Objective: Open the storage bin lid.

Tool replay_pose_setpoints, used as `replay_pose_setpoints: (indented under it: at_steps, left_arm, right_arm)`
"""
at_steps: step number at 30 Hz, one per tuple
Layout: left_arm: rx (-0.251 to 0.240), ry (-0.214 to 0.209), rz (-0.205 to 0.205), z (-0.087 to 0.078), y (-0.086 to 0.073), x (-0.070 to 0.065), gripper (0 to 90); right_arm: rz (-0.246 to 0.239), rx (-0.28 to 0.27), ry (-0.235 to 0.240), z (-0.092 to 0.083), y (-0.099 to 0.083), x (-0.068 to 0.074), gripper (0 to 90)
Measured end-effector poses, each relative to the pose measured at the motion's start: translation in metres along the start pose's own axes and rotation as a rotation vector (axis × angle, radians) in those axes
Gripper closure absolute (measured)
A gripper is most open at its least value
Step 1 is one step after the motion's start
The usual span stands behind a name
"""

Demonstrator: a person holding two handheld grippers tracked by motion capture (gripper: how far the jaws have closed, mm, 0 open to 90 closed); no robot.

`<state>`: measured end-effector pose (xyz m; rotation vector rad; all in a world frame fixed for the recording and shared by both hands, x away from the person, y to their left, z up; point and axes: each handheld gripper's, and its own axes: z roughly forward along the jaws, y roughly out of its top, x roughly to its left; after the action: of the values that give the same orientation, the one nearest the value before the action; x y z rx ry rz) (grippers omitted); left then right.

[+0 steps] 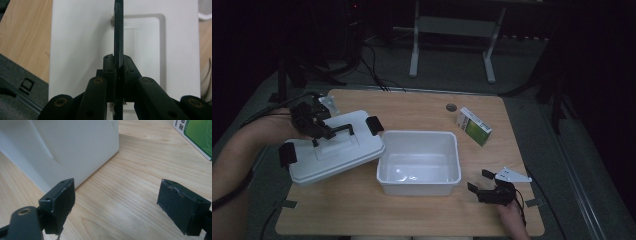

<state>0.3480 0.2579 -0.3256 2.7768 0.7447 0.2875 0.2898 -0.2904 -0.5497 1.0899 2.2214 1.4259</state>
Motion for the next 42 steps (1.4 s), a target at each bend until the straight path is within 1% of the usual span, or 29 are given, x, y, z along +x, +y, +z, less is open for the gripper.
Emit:
replay_pose_setpoints:
  at_steps: [3,4,6,8,11,15,18,20,22,26,28,31,33,36,40,42]
  left_arm:
    - [-0.009,-0.001,-0.023,0.002,-0.01,0.002,83.5]
    - [-0.007,-0.002,-0.03,0.004,-0.013,0.002,83.5]
    - [0.005,0.009,-0.039,0.008,-0.019,0.003,83.5]
    - [0.013,0.006,-0.052,0.012,-0.025,0.004,83.5]
    - [0.014,-0.004,-0.059,0.018,-0.032,0.005,83.5]
    - [-0.008,-0.008,-0.085,0.03,-0.04,0.007,83.5]
    - [-0.014,0.012,-0.106,0.043,-0.045,0.007,83.5]
    - [-0.019,0.013,-0.11,0.05,-0.047,0.007,83.5]
    - [-0.025,-0.003,-0.115,0.056,-0.049,0.008,83.5]
    - [-0.008,-0.026,-0.126,0.071,-0.051,0.008,83.5]
    - [-0.008,-0.031,-0.124,0.079,-0.051,0.008,83.5]
    - [-0.008,-0.049,-0.141,0.092,-0.054,0.008,83.5]
    - [-0.008,-0.064,-0.144,0.099,-0.055,0.008,83.5]
    - [0.001,-0.079,-0.147,0.11,-0.056,0.006,83.4]
    - [0.007,-0.112,-0.157,0.123,-0.059,0.005,83.4]
    - [0.015,-0.118,-0.159,0.128,-0.06,0.003,83.4]
  right_arm:
    - [0.0,0.0,-0.001,0.0,0.0,0.0,14.3]
    - [0.0,0.0,-0.001,0.0,0.0,0.0,14.3]
    - [-0.001,-0.001,-0.001,0.0,0.0,0.0,14.3]
    - [-0.002,0.0,0.0,0.0,0.0,0.0,14.3]
    - [-0.001,0.004,-0.003,0.001,0.0,0.0,14.3]
    - [-0.004,0.004,-0.003,0.001,0.0,0.0,14.3]
    - [-0.002,0.006,-0.006,0.001,0.0,0.0,14.3]
    - [-0.001,0.005,-0.006,0.001,0.0,0.0,14.3]
    - [-0.001,0.006,-0.007,0.001,0.001,0.0,14.3]
    - [-0.002,0.008,-0.008,0.001,0.001,0.001,14.3]
    - [-0.002,0.007,-0.007,0.001,0.001,0.001,14.3]
    - [0.0,0.005,-0.007,0.001,0.001,0.0,14.3]
    - [-0.001,0.005,-0.007,0.001,0.001,0.0,14.3]
    - [-0.001,0.004,-0.005,0.001,0.0,0.0,14.3]
    - [0.0,0.004,-0.004,0.001,0.0,0.0,14.3]
    - [-0.002,0.004,-0.004,0.001,0.0,0.0,14.2]
